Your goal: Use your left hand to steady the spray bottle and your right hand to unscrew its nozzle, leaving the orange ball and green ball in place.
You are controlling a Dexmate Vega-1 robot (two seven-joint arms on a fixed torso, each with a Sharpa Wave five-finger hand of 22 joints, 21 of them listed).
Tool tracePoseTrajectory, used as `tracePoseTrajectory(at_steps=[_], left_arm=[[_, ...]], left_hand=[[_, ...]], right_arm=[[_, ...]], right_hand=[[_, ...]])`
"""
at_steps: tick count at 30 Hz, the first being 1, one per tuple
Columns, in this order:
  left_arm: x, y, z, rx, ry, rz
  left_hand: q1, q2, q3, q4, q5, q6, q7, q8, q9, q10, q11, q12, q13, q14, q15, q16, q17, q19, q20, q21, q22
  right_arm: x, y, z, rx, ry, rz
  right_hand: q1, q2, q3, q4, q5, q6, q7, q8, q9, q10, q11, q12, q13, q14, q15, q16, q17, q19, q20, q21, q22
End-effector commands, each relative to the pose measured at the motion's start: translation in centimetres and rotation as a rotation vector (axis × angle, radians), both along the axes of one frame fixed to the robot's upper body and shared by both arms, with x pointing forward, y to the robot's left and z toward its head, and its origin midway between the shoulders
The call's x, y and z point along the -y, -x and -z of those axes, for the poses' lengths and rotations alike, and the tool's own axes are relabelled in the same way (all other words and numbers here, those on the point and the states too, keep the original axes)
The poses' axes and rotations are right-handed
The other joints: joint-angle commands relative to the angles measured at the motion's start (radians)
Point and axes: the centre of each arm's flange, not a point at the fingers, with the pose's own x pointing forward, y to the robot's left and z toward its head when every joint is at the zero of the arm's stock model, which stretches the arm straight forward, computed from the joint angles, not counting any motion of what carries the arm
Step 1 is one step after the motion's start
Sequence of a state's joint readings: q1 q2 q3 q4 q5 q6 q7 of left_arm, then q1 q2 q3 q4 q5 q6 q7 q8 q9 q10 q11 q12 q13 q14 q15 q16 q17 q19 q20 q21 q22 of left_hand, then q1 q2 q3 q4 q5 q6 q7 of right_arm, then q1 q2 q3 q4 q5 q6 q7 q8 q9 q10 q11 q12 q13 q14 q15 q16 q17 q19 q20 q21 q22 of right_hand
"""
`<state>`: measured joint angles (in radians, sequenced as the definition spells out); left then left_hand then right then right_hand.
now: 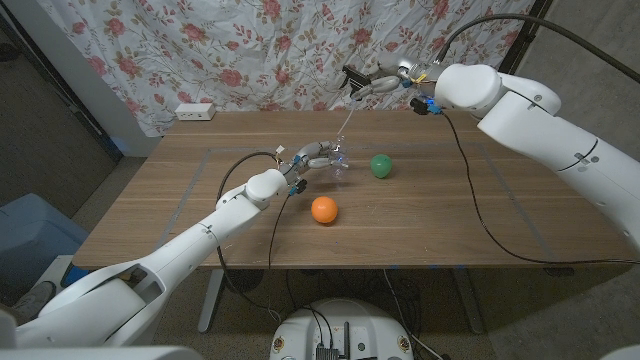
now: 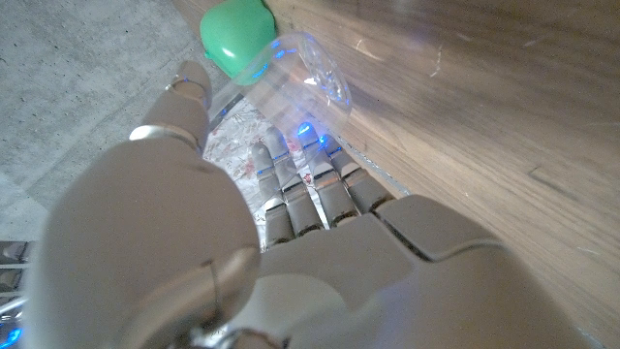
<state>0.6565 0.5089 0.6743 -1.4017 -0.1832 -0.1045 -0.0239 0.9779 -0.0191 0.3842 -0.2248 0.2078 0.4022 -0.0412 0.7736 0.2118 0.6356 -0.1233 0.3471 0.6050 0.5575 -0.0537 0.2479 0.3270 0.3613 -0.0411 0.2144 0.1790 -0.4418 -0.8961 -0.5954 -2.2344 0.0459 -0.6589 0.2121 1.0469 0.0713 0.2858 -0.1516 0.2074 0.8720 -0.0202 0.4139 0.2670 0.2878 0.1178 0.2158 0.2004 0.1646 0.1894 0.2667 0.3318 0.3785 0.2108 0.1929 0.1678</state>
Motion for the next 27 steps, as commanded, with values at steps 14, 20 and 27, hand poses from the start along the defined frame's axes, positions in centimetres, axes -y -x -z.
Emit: tracePoseTrajectory(at_steps=[14,20,27], left_arm=[[-1.4,1.0,0.2,0.014,0.017,-0.030],[-2.4,1.5,0.4,0.027,0.033,-0.057],[-3.9,1.9,0.9,0.029,0.067,-0.086]], left_hand=[[-0.134,0.145,0.058,0.053,-0.001,0.020,-0.007,0.008,0.005,0.032,-0.027,0.002,0.004,0.003,-0.101,-0.001,0.001,0.007,-0.014,0.000,0.005],[-0.135,0.144,0.059,0.053,0.000,0.023,-0.006,0.008,0.005,0.024,-0.021,-0.003,0.003,0.002,-0.101,-0.003,-0.002,0.002,-0.011,-0.002,0.005],[-0.141,0.134,0.057,0.052,-0.001,0.018,-0.004,0.004,0.003,0.007,-0.024,-0.020,-0.008,-0.002,-0.102,-0.008,-0.008,-0.008,-0.004,-0.005,0.005]], right_arm=[[2.8,1.0,-0.1,0.024,-0.060,0.064],[3.8,0.6,0.5,0.018,-0.072,0.114],[5.1,0.1,1.2,0.013,-0.099,0.180]], right_hand=[[-0.004,0.007,0.000,0.002,0.011,0.019,-0.007,0.007,0.006,0.012,0.002,-0.001,0.003,0.011,-0.002,0.008,0.003,0.010,-0.002,-0.002,0.001],[-0.006,0.009,-0.001,0.003,0.012,0.014,-0.010,0.004,0.005,0.011,0.003,-0.002,0.003,0.011,-0.005,0.008,0.004,0.010,-0.002,-0.003,0.001],[-0.010,0.010,-0.001,0.003,0.013,0.013,-0.016,0.003,0.005,0.012,0.001,-0.003,0.003,0.015,-0.011,0.009,0.004,0.012,-0.002,-0.002,0.001]])
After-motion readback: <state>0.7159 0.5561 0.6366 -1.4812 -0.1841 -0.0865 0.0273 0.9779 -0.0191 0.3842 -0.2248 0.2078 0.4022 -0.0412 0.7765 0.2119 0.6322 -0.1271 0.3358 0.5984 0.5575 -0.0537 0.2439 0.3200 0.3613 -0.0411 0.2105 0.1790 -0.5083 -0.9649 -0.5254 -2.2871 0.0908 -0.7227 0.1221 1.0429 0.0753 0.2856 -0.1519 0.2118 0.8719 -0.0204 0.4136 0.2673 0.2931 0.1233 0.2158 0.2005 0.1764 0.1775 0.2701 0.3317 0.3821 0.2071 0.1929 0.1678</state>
